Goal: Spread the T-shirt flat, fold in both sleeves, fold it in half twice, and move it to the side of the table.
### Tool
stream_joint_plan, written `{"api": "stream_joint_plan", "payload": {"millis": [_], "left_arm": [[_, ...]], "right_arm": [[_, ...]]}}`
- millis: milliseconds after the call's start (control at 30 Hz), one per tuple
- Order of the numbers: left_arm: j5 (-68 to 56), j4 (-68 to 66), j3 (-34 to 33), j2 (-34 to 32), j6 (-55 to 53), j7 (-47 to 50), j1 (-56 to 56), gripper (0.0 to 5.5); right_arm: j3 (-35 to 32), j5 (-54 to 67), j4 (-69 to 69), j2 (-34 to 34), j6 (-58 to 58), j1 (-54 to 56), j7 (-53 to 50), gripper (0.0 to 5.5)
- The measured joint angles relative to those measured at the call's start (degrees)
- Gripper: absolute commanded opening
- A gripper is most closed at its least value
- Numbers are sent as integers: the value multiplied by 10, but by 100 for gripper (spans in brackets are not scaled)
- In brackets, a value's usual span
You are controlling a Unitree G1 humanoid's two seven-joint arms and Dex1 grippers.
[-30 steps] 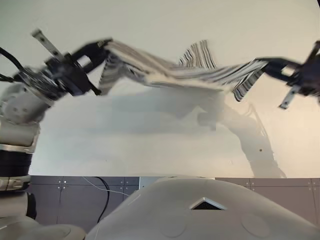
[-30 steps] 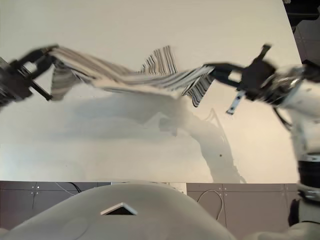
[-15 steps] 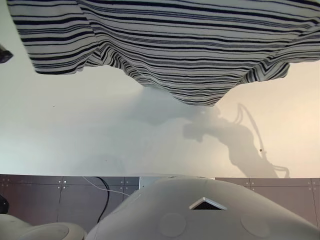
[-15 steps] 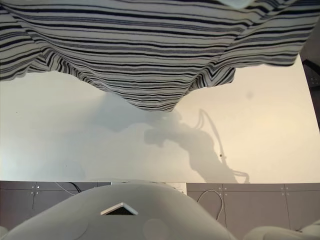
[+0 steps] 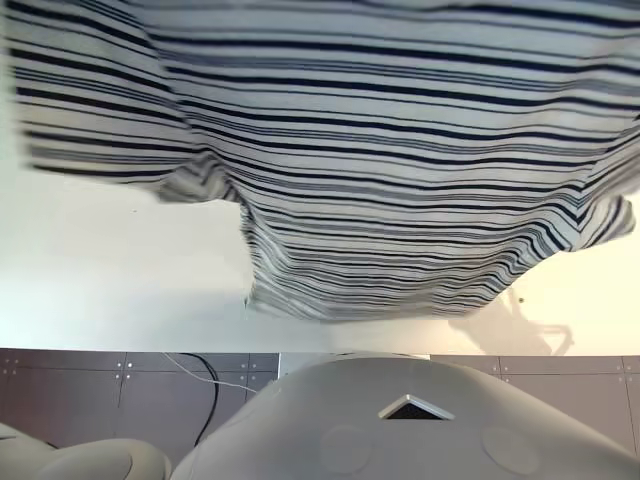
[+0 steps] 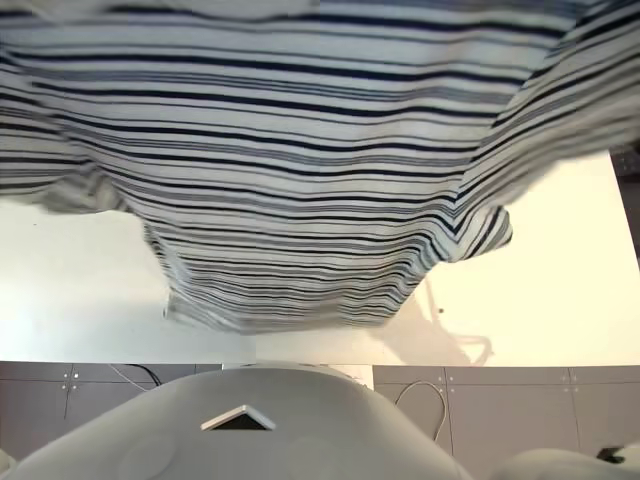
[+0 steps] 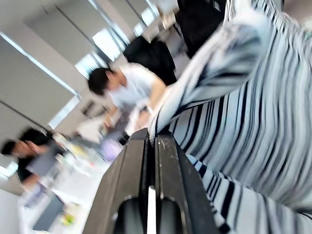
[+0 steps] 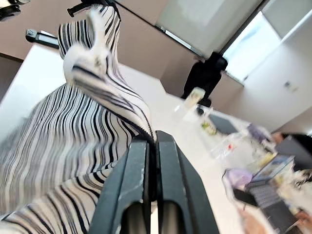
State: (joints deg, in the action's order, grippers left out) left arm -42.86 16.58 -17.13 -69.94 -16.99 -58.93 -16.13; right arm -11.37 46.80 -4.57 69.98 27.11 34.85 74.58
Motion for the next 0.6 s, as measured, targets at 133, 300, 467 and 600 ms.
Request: {"api": "stream_joint_plan", "payload": {"millis": [133, 300, 467, 600], "left_arm": [[155, -147, 164, 112, 52, 1, -72, 11], [317, -438, 304, 288, 135, 44, -201, 11], [448, -768, 370, 444, 202, 203, -323, 66], [494, -903, 348, 492, 254, 340, -392, 118]], "right_arm": [[172, -185, 235, -159, -98, 109, 2, 10], [296, -362, 529, -332, -215, 162, -110, 10], [347, -494, 736, -457, -285, 190, -340, 81], [292, -516, 803, -512, -328, 261, -513, 130]]}}
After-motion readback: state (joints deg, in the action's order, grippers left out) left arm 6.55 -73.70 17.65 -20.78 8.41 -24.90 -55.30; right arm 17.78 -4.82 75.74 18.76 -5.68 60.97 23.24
